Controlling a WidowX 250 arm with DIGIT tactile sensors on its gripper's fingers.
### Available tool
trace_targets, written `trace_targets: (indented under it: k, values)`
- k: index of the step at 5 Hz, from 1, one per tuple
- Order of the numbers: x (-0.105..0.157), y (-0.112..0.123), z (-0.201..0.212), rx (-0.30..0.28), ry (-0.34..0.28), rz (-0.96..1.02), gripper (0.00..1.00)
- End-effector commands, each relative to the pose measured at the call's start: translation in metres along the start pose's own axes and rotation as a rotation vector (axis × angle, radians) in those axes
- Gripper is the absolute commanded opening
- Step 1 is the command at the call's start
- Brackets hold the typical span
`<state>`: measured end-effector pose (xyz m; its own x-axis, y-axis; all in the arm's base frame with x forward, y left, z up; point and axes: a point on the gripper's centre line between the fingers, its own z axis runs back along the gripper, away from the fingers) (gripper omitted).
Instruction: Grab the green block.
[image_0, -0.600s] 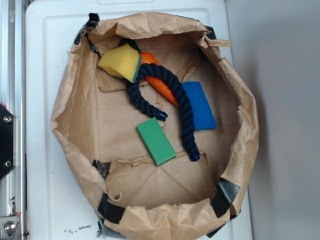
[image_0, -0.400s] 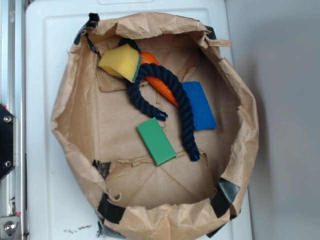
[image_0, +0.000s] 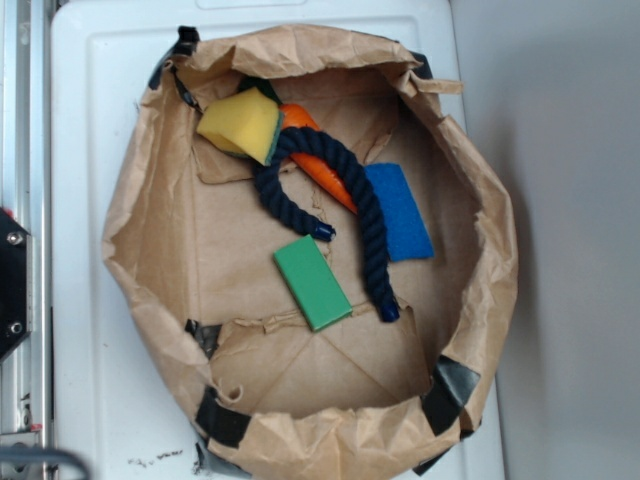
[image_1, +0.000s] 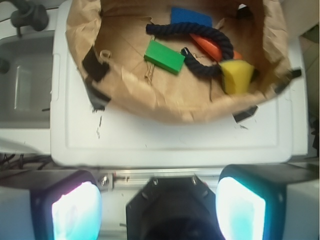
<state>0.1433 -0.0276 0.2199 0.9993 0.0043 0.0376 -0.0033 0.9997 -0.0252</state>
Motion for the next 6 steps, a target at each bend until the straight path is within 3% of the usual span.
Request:
trace_targets:
  k: [1, 2, 3, 6]
  values:
    - [0.063, -0.004, -0.002, -0.029, -0.070, -0.044, 1.00]
    - [0.085, 0.012, -0.011, -0.130, -0.070, -0.245, 1.00]
    - [0.087, 0.029, -0.016, -0.148, -0.077, -0.370, 1.00]
    - [0.087, 0.029, -0.016, -0.148, -0.077, -0.370, 1.00]
